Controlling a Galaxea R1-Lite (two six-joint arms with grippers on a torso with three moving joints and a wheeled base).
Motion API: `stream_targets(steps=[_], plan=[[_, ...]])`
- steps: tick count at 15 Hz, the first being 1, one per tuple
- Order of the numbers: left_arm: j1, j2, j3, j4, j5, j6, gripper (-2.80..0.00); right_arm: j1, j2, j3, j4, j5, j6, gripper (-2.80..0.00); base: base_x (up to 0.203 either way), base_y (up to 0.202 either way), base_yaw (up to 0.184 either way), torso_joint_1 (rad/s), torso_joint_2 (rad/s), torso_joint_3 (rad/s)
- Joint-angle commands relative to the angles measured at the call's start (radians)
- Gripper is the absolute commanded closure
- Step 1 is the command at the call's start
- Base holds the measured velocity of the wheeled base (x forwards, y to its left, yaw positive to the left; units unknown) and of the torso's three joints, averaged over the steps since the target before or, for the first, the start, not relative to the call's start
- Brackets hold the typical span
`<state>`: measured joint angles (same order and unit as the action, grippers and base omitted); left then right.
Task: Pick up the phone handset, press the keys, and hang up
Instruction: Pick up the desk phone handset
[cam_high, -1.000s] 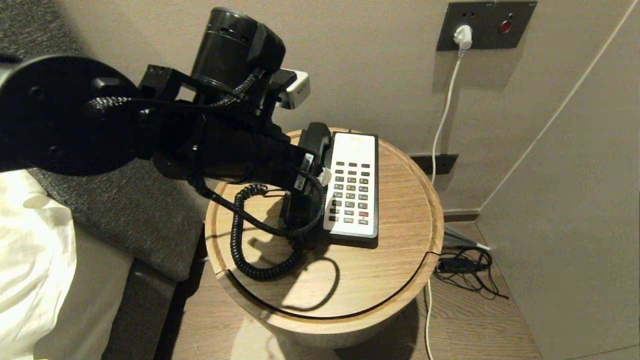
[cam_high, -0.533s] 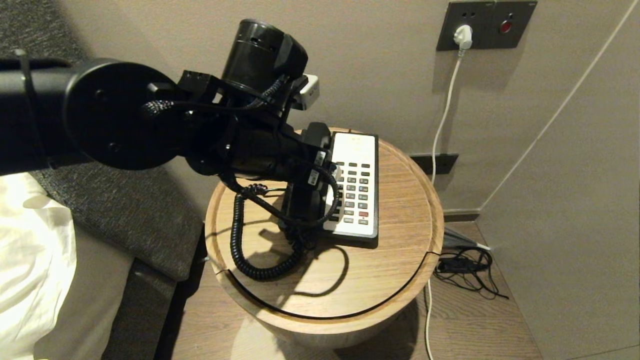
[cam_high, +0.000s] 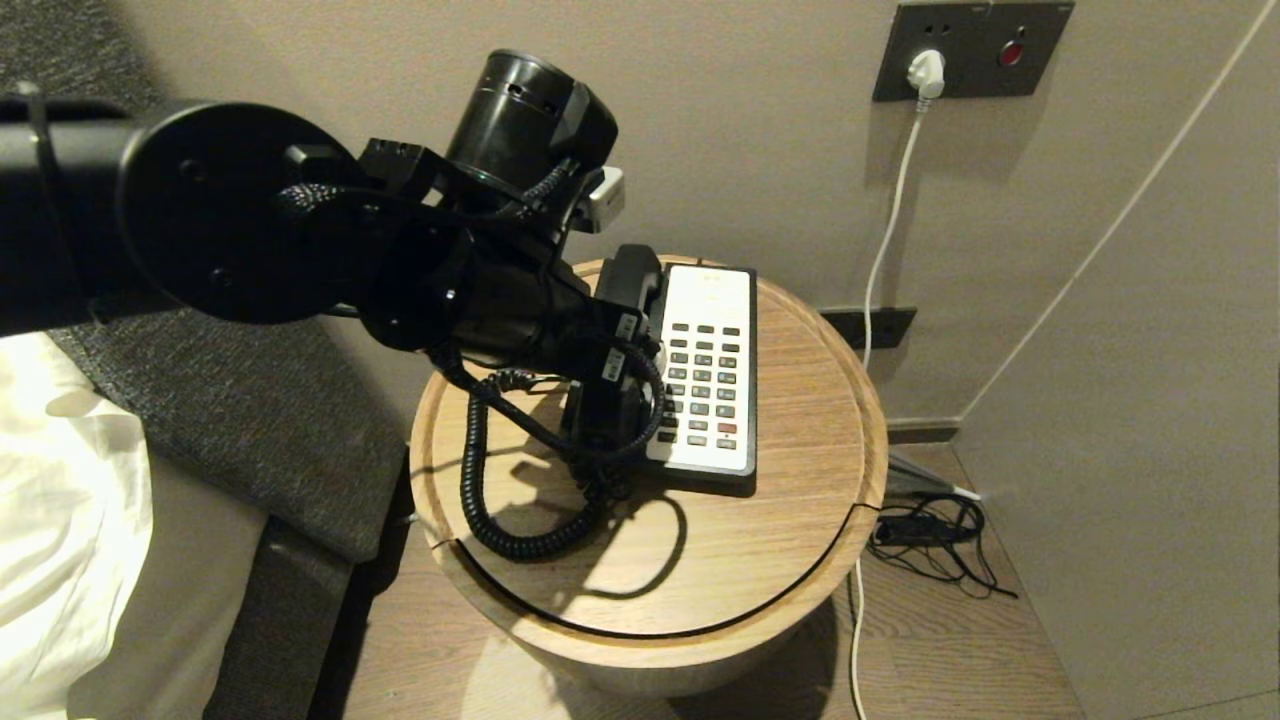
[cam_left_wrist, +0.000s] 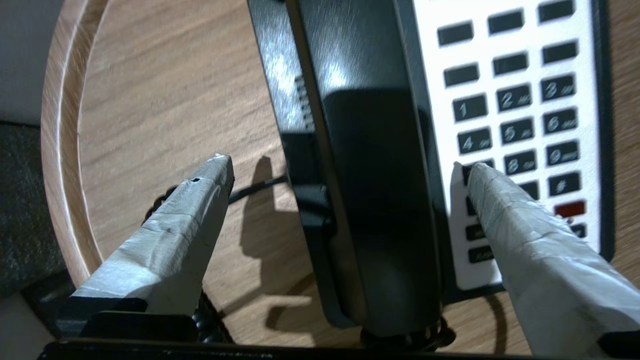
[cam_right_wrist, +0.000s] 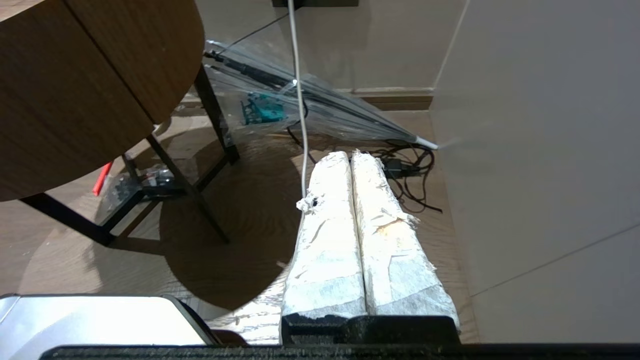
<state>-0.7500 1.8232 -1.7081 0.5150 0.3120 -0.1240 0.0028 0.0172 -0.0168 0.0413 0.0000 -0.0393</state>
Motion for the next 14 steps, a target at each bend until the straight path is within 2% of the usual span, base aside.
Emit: stream_targets(steps=[1,10,11,14], plan=[[0.000,0.015,-0.028,-0.003,0.002,-0.004,-2.80,0.000,0.000,0.000,0.000,0.000,-0.001,0.00,0.000,0.000,0.000,0.000,0.00,0.000],[0.001,0.022,-0.055,-0.051,-0.002,-0.019,-2.80,0.000,0.000,0.000,0.000,0.000,-0.001,0.00,0.000,0.000,0.000,0.000,0.00,0.000],[0.000,0.012,-0.064,-0.047,-0.002,-0.012,-2.80,0.000,0.000,0.000,0.000,0.000,-0.001,0.00,0.000,0.000,0.000,0.000,0.00,0.000],[0.000,-0.011,-0.058,-0.007,-0.005,0.060,-2.80,0.000,0.000,0.000,0.000,0.000,-0.001,0.00,0.000,0.000,0.000,0.000,0.00,0.000]])
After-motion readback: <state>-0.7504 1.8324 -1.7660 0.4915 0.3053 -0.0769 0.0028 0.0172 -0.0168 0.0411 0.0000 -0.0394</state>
